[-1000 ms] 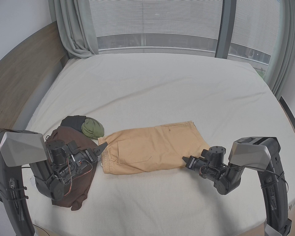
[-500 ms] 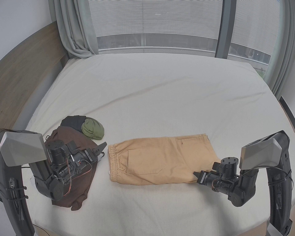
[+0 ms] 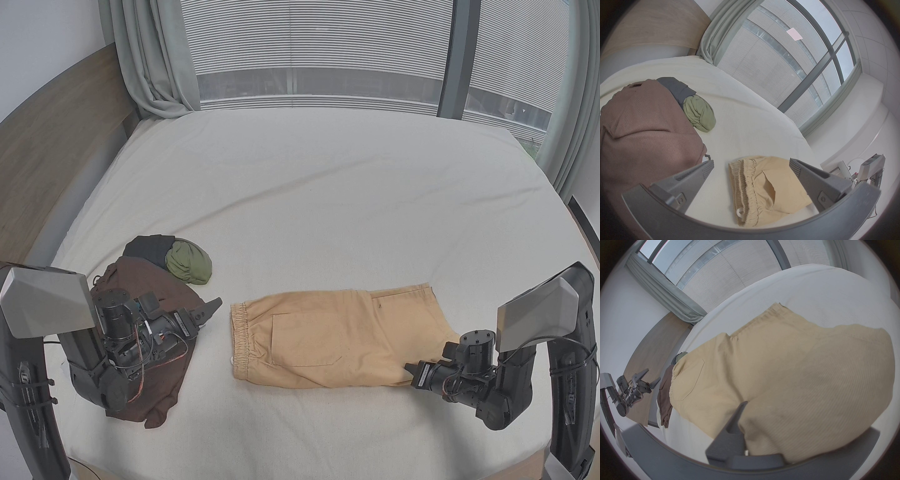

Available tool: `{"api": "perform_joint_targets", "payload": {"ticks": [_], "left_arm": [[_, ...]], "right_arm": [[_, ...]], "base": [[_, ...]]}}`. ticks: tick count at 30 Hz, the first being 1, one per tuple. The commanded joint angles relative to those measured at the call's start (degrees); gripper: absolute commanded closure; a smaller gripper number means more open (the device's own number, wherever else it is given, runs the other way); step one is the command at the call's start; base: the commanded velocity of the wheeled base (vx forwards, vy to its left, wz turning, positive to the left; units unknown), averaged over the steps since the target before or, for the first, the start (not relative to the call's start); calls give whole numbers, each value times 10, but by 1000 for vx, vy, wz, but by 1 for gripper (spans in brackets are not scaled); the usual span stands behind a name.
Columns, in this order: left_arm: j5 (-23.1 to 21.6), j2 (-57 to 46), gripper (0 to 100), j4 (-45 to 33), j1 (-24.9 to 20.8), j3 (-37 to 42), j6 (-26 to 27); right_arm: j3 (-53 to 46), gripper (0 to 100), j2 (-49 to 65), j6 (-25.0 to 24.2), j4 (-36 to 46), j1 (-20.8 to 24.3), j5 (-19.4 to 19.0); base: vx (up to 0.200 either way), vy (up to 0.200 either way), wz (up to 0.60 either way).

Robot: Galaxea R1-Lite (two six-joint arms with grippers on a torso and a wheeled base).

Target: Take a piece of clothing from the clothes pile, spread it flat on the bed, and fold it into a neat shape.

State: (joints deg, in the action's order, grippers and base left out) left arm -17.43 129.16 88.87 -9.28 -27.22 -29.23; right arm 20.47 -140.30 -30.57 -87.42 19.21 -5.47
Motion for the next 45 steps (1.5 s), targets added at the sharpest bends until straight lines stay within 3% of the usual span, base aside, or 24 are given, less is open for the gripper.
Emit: {"api": "perform_joint_targets", "payload": {"ticks": [1,3,4,15,18,26,29,33,45], "left_arm": [[-6,5,0,0,-5,6,0],[-8,9,0,1,-9,5,0],[-8,9,0,1,-9,5,0],[-38,11,0,1,-8,10,1],[-66,14,0,1,-4,15,3],[-90,14,0,1,-2,18,5],[-106,16,0,1,-4,24,4],[-114,26,0,2,-3,27,4],[-120,52,0,2,-23,32,-2]], "right_arm": [[-1,100,-2,-2,-10,1,0],[-1,100,-2,-2,-10,1,1],[-1,0,-2,-2,-10,1,1],[-42,0,3,-9,-10,19,6],[-73,0,6,-6,-10,27,-2],[-124,0,17,-4,-10,42,-39],[-173,0,36,29,-11,45,-101],[-194,0,80,61,-11,46,-148],[-154,0,196,55,-9,54,-228]], "base": [[0,0,0],[0,0,0],[0,0,0],[0,0,0],[0,0,0],[0,0,0],[0,0,0],[0,0,0],[0,0,0]]}}
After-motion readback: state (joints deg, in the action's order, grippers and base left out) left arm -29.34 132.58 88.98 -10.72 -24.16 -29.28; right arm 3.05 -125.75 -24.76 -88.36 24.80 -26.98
